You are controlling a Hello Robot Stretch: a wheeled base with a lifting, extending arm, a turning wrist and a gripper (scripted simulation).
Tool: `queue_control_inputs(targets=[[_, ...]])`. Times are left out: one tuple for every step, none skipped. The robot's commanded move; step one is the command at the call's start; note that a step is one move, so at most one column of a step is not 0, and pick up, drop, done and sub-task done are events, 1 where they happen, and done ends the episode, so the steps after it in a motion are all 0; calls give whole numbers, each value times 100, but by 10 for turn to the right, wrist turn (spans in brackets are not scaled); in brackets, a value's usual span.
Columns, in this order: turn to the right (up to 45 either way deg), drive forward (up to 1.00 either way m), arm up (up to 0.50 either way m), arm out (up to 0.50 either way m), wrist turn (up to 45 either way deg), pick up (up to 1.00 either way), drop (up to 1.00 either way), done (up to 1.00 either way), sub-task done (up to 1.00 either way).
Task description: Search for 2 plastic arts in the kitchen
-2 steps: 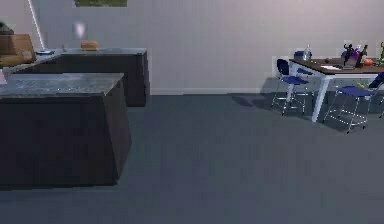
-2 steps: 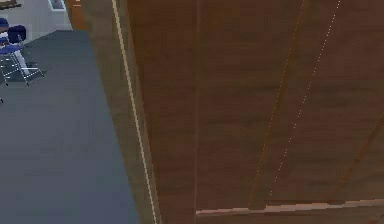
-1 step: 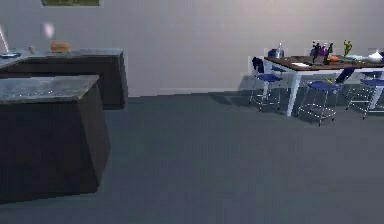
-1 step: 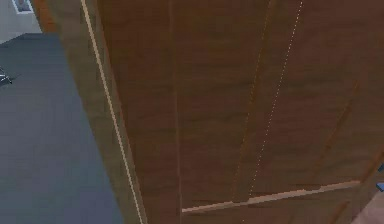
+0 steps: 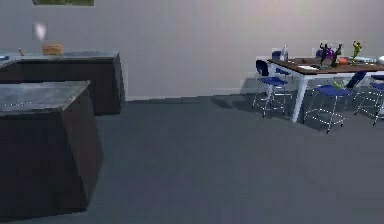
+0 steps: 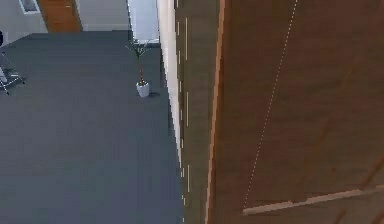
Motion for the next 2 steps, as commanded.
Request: queue_control_inputs(targets=[[300, 0, 0, 0, 0, 0, 0, 0, 0], [0, 100, 0, 0, 0, 0, 0, 0, 0]])
